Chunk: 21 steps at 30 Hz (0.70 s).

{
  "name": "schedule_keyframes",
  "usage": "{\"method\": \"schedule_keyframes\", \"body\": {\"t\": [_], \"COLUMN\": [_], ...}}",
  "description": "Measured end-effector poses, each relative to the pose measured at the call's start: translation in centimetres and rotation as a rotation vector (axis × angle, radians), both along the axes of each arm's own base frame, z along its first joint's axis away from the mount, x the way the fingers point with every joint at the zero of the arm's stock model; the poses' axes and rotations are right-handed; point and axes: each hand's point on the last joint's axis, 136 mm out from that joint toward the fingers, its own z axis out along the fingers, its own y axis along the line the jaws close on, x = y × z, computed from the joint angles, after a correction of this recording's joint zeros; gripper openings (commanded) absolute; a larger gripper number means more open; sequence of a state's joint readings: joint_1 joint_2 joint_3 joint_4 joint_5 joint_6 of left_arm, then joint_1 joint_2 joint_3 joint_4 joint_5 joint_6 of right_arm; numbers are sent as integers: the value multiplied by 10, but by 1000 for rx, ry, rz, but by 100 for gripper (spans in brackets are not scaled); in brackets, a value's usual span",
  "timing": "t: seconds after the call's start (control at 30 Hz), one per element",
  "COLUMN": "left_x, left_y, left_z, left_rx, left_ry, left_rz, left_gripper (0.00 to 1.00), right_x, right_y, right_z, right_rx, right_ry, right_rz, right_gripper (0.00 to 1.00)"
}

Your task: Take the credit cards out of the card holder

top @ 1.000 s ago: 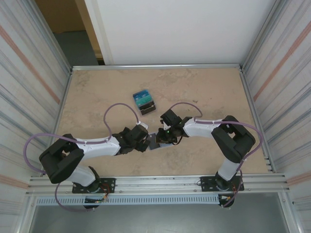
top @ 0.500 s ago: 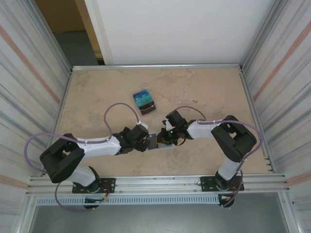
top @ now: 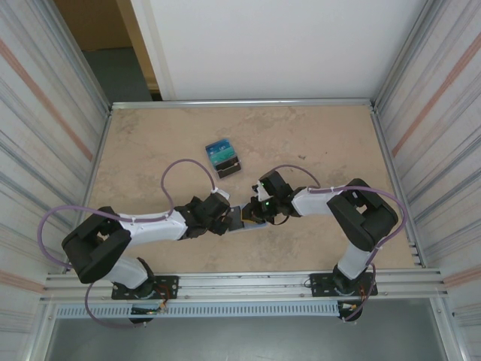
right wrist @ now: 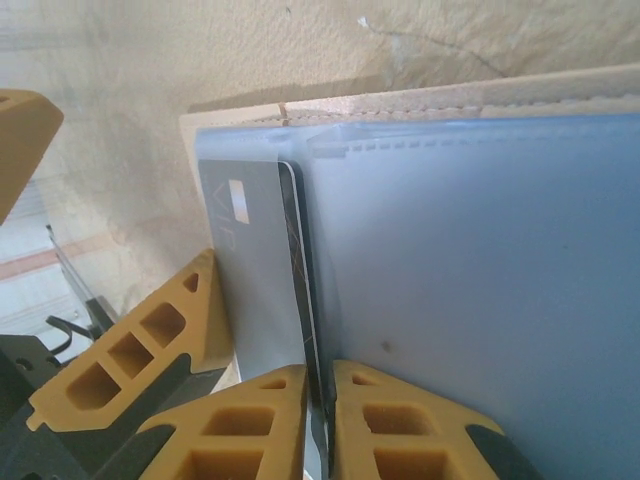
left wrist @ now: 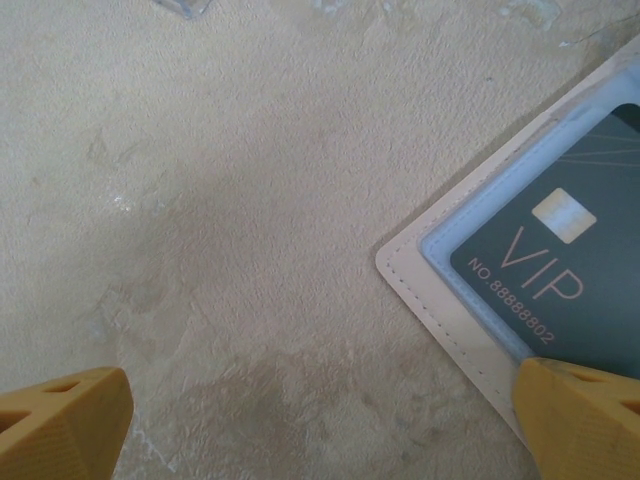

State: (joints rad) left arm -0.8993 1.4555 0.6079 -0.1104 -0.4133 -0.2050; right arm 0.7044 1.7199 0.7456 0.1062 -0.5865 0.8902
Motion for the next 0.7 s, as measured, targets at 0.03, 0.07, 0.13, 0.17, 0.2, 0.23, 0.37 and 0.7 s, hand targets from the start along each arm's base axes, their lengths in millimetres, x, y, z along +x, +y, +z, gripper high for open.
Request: {"method": "schedule_keyframes", "body": {"t": [0.03, 0.07, 0.13, 0.17, 0.2, 0.23, 0.37, 0.7], "left_x": [0, 0, 0, 0, 0, 0, 0, 0], "left_y": [0, 0, 0, 0, 0, 0, 0, 0], "left_z": [0, 0, 0, 0, 0, 0, 0, 0], "left_rx": [0, 1, 3, 4, 6, 6, 10, 14], "left_ry": [0, 1, 1, 2, 2, 2, -1, 2], "left_rz": [0, 0, 0, 1, 1, 0, -1, -2], "left_gripper": [99, 99, 99, 99, 99, 99, 99, 99], "right_x": [0, -1, -1, 0, 0, 1, 3, 7], "right_y": [0, 1, 1, 1, 1, 1, 2, -3], "right_z": [0, 1, 1, 2, 4, 5, 13, 15], "right_rx": [2, 5, 8, 11, 15, 19, 36, 44], "right_ry": [1, 3, 4, 5, 1, -2, -17, -26], "right_rz": [2, 3, 5, 5, 4, 4, 3, -13], "right_gripper": [12, 12, 12, 12, 11, 10, 8, 9]}}
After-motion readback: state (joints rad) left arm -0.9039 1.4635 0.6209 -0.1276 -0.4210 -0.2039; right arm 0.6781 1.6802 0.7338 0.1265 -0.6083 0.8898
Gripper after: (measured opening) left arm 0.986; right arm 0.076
